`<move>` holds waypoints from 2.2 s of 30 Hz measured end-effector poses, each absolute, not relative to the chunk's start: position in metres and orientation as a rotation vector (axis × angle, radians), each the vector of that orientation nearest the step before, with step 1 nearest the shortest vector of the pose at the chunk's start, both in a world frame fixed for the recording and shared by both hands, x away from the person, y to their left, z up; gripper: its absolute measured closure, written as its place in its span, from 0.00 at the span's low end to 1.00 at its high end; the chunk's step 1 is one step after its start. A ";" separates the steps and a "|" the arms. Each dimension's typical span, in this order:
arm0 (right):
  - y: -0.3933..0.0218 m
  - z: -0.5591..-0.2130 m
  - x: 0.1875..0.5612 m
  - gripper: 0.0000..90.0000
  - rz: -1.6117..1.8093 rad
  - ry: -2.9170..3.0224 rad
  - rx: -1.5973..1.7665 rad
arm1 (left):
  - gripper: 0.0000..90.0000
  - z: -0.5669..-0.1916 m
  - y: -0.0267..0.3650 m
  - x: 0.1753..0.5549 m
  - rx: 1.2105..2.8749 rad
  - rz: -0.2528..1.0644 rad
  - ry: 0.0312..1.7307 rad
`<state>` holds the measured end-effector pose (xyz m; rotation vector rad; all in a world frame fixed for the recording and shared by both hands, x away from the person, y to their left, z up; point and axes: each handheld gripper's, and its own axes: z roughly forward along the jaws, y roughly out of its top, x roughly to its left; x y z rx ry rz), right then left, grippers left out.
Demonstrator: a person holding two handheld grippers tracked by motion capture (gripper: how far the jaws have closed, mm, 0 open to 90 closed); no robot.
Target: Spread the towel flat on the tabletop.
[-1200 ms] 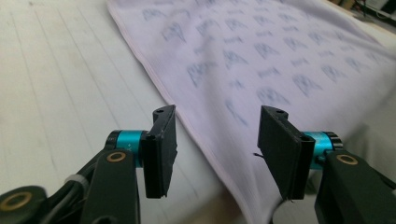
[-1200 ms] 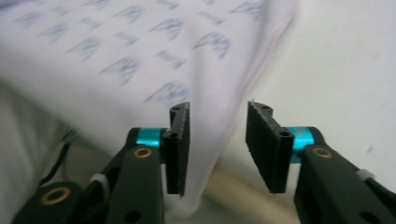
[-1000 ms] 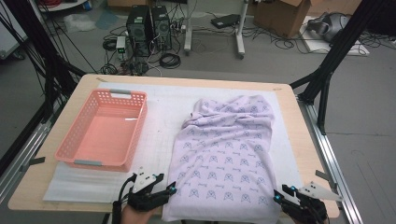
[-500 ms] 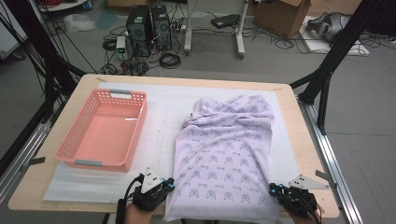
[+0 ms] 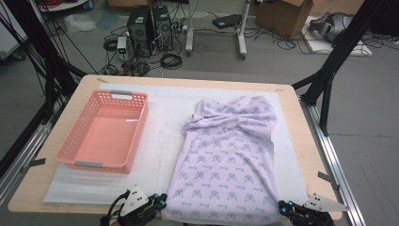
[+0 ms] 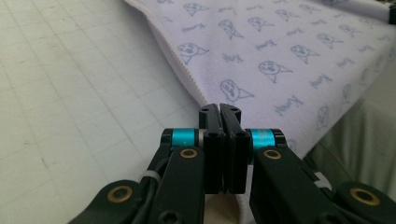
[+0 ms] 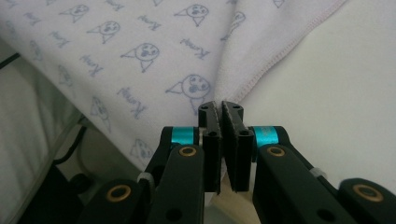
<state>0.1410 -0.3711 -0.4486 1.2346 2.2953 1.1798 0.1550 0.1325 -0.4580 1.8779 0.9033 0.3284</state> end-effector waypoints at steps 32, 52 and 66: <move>-0.363 -0.447 0.167 0.96 1.158 2.291 1.278 | 0.98 -0.456 0.128 0.174 1.891 0.326 1.019; -0.383 -0.446 0.128 0.80 1.111 2.347 1.239 | 0.60 -0.454 0.125 0.193 1.814 0.300 1.074; -0.371 -0.443 0.172 0.73 1.146 2.133 1.397 | 0.96 -0.455 0.104 0.193 1.915 0.387 1.072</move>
